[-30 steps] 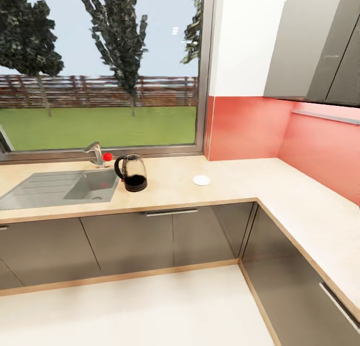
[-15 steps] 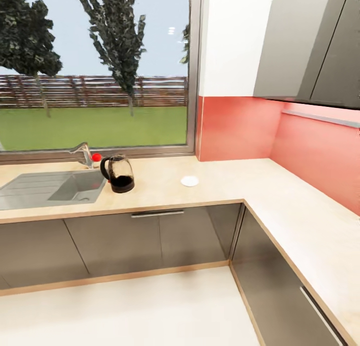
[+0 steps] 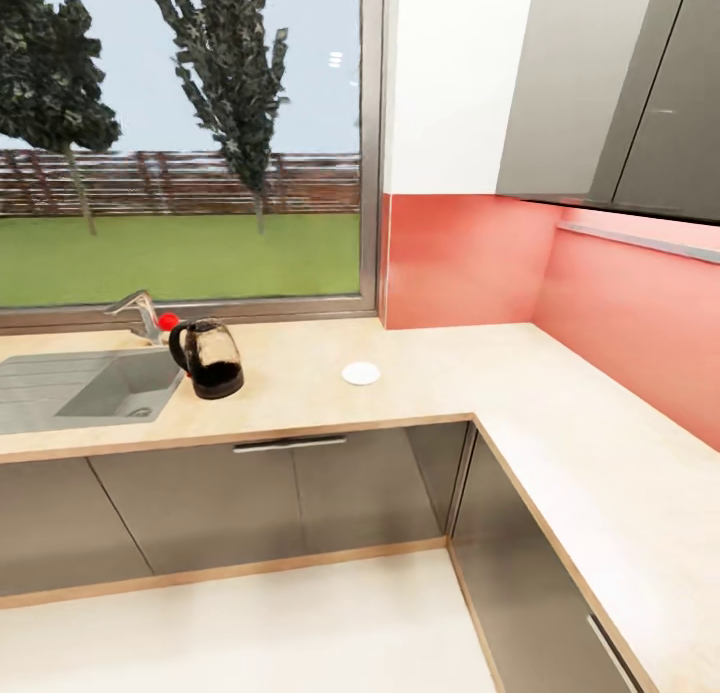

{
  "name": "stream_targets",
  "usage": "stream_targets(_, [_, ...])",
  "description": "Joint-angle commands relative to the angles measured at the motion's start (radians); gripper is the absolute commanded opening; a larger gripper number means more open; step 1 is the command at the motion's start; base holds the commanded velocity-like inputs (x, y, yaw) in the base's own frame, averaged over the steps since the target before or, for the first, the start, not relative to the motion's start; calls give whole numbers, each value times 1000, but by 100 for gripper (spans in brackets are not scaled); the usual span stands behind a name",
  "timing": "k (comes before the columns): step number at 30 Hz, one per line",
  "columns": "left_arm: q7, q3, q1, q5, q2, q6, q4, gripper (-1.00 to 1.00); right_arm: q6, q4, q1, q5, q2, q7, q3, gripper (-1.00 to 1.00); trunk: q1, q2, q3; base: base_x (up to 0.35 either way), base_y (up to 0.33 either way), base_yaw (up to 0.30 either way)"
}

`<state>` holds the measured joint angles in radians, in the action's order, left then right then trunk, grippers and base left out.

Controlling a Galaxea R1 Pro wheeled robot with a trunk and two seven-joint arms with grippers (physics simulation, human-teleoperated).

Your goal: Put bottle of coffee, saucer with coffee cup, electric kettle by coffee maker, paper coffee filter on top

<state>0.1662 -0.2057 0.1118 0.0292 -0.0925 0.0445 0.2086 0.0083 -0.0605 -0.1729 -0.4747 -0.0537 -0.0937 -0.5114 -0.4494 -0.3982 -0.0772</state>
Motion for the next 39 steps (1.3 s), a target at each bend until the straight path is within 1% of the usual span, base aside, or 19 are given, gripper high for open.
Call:
stream_targets(1, [1,-3,0,3,0,2,1,100,1,-1,0,-8,0,-5,-9,100,-1,-2,-2,44,-35,0])
stream_targets(13, [1,-2,0,3,0,2,2,100,1,-1,0,-10,4,-8,-6,100,-1,-2,1,4,-3,17])
stream_targets(18, [1,0,0,5,-1,2,8,100,1,-2,0,-10,5,-8,-6,100,-1,-2,6,0,0,166])
stream_targets(27, [1,0,-6,6,0,2,9,100,2,-14,0,-11,5,-6,-6,100,-1,-2,11,0,0,245])
stream_targets(32, [0,0,-12,7,5,8,22,100,1,-18,0,-11,5,-5,-6,100,-1,-2,11,0,0,69])
stream_targets(34, [-1,0,-25,8,14,39,51,100,1,-42,0,-9,5,-6,-6,100,-1,-2,11,0,0,14])
stream_targets(36, [-2,1,-40,9,26,96,82,100,2,-91,0,-7,11,-7,-6,100,-1,-2,11,0,0,6])
stream_targets(37, [-2,1,-50,9,30,128,96,100,2,-121,0,-6,19,-8,-6,100,-1,-2,11,0,0,3])
stream_targets(39, [-3,0,-99,8,36,205,135,100,1,-240,-1,-6,66,-9,-6,100,-1,-2,11,0,0,1])
